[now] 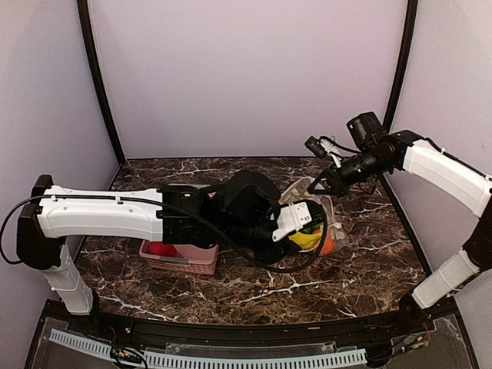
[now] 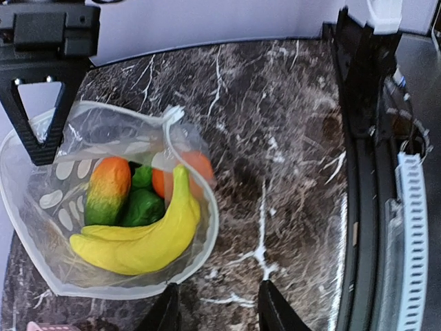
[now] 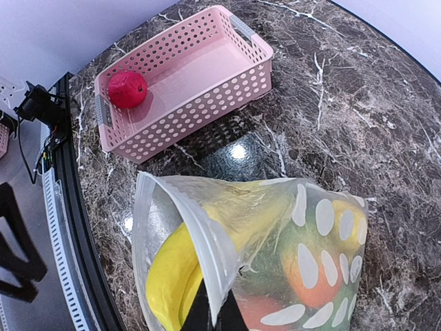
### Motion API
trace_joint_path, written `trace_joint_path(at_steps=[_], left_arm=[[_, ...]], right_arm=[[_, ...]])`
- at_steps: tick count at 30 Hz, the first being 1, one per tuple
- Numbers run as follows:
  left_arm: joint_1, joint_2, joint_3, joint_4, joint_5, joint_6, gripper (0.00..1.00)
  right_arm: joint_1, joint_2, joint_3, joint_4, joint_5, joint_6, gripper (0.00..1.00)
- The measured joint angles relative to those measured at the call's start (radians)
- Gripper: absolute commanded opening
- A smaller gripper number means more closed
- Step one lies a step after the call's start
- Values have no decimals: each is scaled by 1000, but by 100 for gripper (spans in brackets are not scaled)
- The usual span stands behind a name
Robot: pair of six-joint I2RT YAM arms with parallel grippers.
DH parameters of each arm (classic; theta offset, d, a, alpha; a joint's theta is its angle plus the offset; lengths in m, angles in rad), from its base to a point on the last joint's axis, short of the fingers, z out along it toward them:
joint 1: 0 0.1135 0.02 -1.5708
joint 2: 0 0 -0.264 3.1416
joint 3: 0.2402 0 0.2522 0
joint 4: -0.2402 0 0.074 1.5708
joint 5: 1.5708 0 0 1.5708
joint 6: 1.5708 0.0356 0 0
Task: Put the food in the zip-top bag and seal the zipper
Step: Adjust the zipper food storage bag.
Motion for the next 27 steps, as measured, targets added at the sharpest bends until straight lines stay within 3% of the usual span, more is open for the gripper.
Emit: trace_joint_path(at_steps=[9, 16, 27], left_arm=[[2, 101, 19, -51, -98, 259, 35], [-13, 208, 105, -87, -127, 332, 36], [-21, 327, 195, -131, -188, 392, 25]], right_arm=[[0, -21, -35, 0, -21, -6, 0], [0, -25, -42, 2, -25, -6, 0], [0, -25, -44, 2, -28, -5, 0]])
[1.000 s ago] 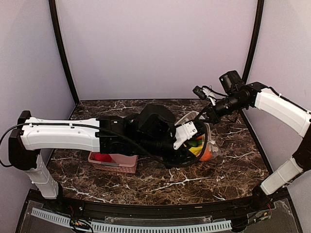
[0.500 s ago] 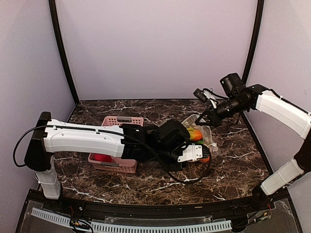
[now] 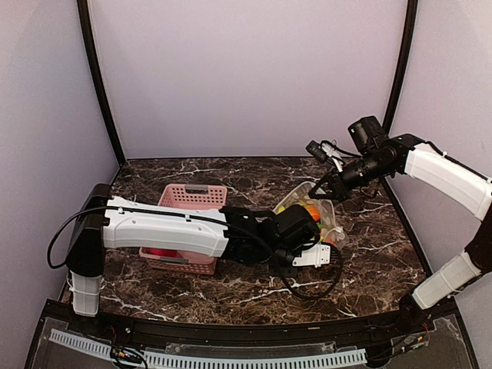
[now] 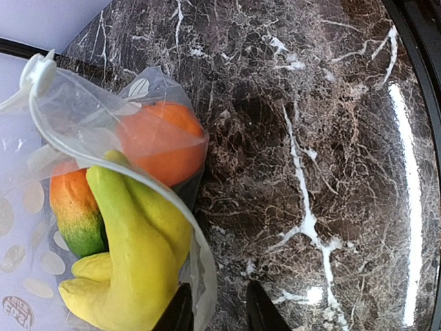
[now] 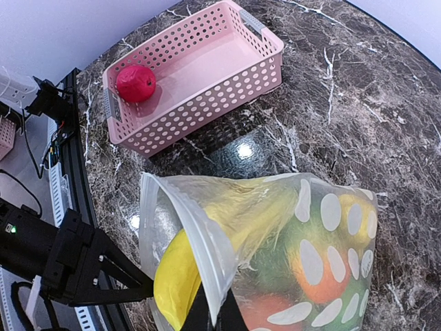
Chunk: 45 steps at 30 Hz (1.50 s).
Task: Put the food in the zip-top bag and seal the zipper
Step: Adjust the zipper food storage bag, then pick up the fake fruit from the bin.
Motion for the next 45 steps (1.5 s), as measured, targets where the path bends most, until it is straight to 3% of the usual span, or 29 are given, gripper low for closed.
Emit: trace_joint_path(at_steps=[14, 21, 28, 34, 36, 37, 39, 42, 45], left_arm=[[0, 109, 124, -63, -101, 73, 5], [-2, 101, 254, -150, -189, 107, 4], [-2, -36, 253, -155, -206, 116, 2], [-4, -60, 229, -145, -199, 91, 1], [-5, -60, 214, -144, -192, 94, 9], [-5, -60, 209, -142, -189, 95, 22], [-5, -60, 200, -130, -185, 95, 35], [-5, -67, 172, -93, -190, 81, 41], [-5, -95, 112, -59, -198, 45, 54]], right_arm=[[0, 0, -1, 0, 3, 0, 0], [0, 0, 22, -33, 51, -26, 0], [-5, 0, 35, -39, 107, -32, 0], [-13, 6, 128, -79, 149, -32, 0], [-13, 10, 159, -90, 150, -33, 0], [-13, 11, 165, -91, 152, -33, 0], [-14, 11, 166, -94, 167, -34, 0], [-20, 18, 166, -97, 204, -34, 0], [-35, 29, 169, -97, 233, -34, 0]])
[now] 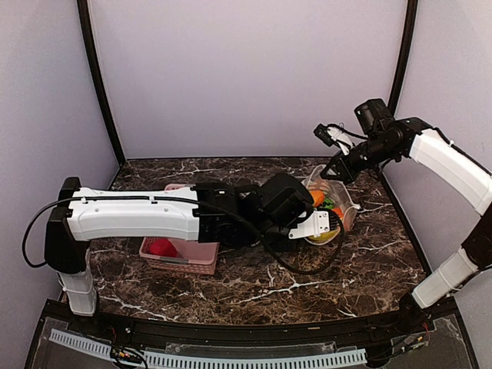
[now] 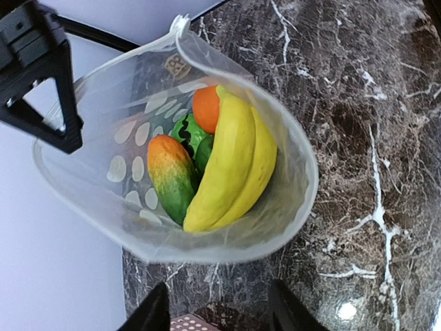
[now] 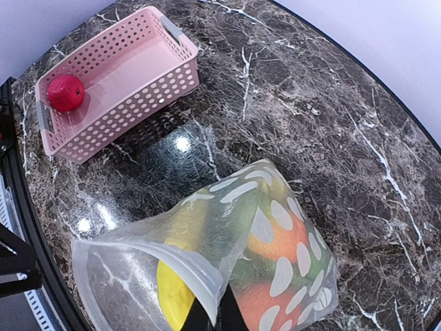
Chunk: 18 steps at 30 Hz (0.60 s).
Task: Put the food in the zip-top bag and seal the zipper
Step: Pick up the fake fruit from the bin.
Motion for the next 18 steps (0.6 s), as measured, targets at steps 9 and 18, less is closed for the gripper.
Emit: trace_joint_path(at_steps=[9, 18], left_arm=[[41, -294, -347, 57, -50, -349, 65], [169, -602, -670, -80, -97, -839, 76]], right_arm=[[-13, 7, -31, 32, -14, 0, 0], [-13, -8, -185, 82, -130, -14, 0]])
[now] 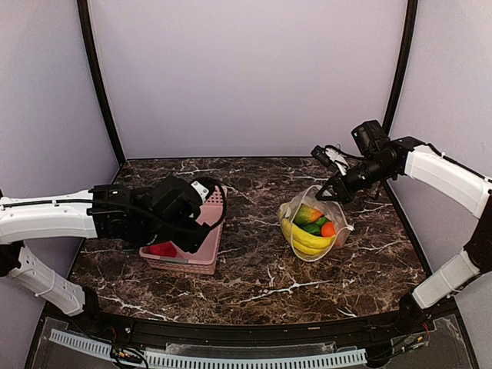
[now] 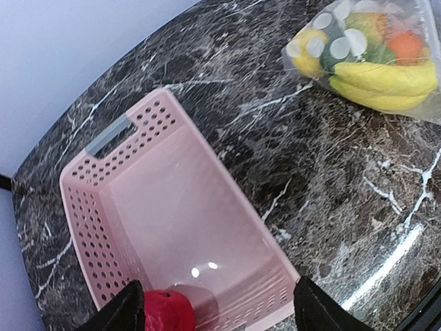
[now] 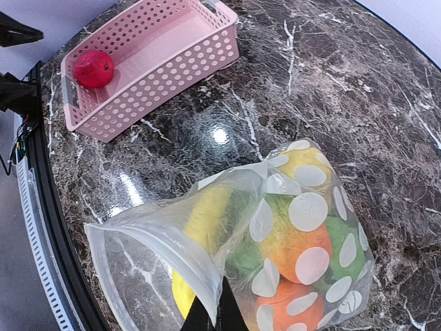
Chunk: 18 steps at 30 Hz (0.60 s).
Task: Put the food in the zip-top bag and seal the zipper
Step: Pick up the fake fruit from the bin.
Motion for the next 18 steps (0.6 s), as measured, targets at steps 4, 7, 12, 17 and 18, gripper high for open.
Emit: trace_joint_path(at_steps=[4, 7, 12, 17, 18], left_arm=[[61, -98, -94, -75, 25, -145, 80], [112, -143, -116, -126, 55, -203, 80], [198, -172, -119, -181, 123, -230, 71], [293, -173, -137, -213, 230, -219, 69], [314, -172, -143, -220, 252, -212, 70]], right_arm=[[0, -35, -44, 30, -66, -3, 0], [0, -39, -59, 45, -107, -4, 0], [0, -38, -65, 52, -141, -4, 0], [0, -38, -69, 58, -160, -3, 0], [0, -38, -71, 60, -163, -4, 0]])
